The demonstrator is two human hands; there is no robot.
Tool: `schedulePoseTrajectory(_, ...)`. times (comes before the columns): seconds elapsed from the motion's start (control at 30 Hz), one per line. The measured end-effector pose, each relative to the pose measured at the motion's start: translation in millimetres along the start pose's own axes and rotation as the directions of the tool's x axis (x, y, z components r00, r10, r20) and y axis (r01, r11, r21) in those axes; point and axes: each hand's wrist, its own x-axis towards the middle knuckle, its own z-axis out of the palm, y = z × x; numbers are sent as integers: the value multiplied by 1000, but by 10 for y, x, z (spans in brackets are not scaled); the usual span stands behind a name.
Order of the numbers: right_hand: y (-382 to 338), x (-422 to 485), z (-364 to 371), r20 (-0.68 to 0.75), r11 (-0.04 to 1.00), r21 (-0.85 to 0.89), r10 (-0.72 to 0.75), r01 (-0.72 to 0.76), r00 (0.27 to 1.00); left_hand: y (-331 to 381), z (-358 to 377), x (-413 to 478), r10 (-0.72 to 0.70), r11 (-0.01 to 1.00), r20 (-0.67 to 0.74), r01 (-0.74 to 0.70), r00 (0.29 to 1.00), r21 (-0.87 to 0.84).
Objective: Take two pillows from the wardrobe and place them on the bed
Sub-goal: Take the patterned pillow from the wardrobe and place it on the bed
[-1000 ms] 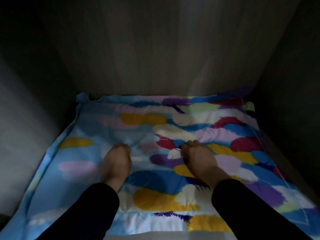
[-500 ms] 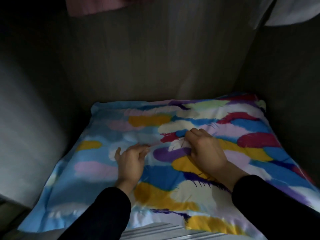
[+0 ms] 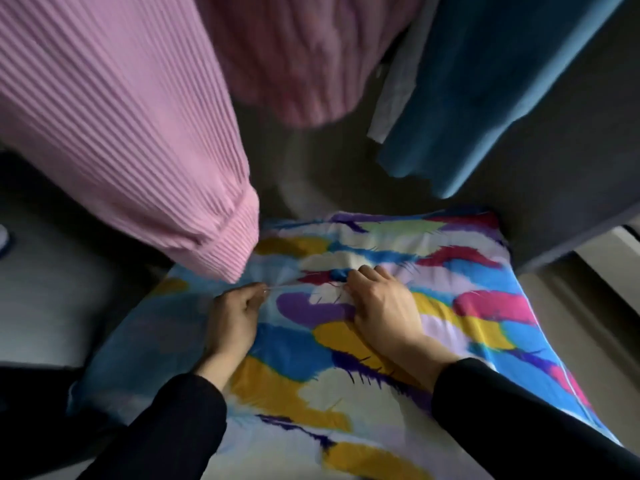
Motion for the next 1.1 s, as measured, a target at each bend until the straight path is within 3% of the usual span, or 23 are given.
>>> schedulePoseTrajectory(0.2,-366,-856,-818,46,989,48,140,-142,989,722,-550,-557,55,998,203,-45,978,-52)
schedulePoseTrajectory(0.33,-467,-1438,-1372,77,972,70,217,-223,973,1321,-782,-888,129,989,305,-144,944,25)
schedulePoseTrajectory(0.5,-276,-2198,-2210,140,944,34,320,-328,937,2250,-807,-1382,86,984,454,-148,887,103)
schedulePoseTrajectory(0.87,1675,-3385,-3938,142,911,-94,412,-402,900,4642,458,-2287,139,983,585,-182,799,14)
schedulePoseTrajectory(1.1,3077,-3584,-4960,129,881,-194,458,-431,879,6079,1443,-2333,228,968,609,-242,760,-61)
